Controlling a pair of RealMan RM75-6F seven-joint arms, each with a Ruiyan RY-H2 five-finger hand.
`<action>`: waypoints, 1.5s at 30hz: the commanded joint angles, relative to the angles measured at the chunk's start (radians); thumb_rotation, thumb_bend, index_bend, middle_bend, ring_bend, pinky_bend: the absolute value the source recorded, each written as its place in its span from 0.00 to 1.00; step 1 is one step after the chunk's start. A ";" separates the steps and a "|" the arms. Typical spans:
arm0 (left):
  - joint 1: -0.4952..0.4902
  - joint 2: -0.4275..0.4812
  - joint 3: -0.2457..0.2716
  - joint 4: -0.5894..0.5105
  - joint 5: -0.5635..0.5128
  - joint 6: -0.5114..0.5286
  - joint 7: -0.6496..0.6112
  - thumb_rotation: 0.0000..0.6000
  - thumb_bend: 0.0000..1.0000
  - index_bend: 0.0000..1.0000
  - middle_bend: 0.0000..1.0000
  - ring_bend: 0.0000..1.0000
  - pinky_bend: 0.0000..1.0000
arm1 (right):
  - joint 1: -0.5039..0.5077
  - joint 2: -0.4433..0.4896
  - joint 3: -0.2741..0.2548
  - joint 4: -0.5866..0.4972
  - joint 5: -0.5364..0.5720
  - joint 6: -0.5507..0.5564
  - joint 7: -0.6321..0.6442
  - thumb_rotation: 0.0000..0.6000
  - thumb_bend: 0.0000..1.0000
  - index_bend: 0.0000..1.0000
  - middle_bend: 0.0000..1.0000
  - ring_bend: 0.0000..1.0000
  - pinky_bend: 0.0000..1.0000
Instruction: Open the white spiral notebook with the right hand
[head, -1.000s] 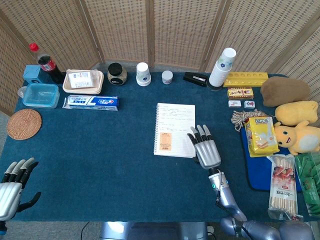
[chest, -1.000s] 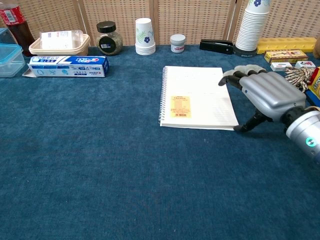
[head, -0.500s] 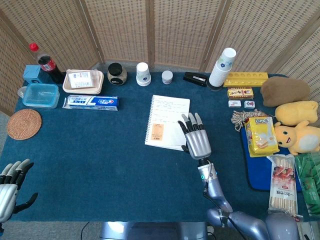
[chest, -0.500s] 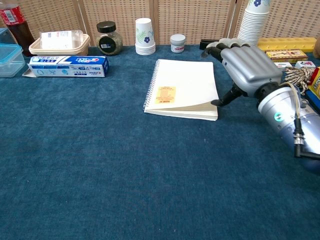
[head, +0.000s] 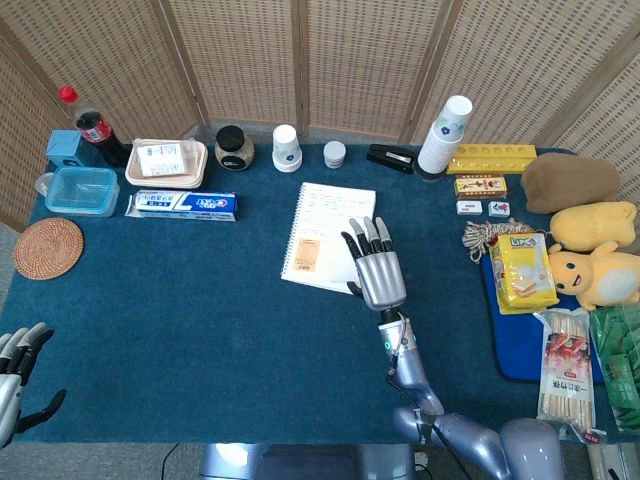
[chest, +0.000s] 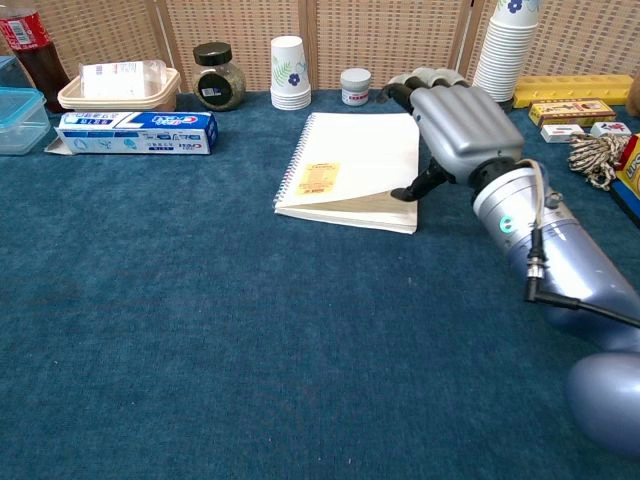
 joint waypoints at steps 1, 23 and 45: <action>0.006 0.001 0.001 0.009 -0.003 0.006 -0.009 1.00 0.27 0.16 0.08 0.03 0.00 | 0.036 -0.039 0.004 0.057 0.004 -0.013 0.018 1.00 0.13 0.17 0.15 0.04 0.06; 0.032 -0.010 0.000 0.052 -0.005 0.028 -0.059 1.00 0.27 0.16 0.08 0.03 0.00 | 0.328 -0.105 0.133 0.065 -0.004 0.019 -0.063 1.00 0.13 0.17 0.15 0.06 0.06; 0.085 -0.030 0.009 0.159 -0.026 0.064 -0.179 1.00 0.27 0.16 0.08 0.03 0.00 | 0.484 -0.149 0.034 0.027 0.224 -0.038 -0.145 1.00 0.13 0.16 0.14 0.06 0.06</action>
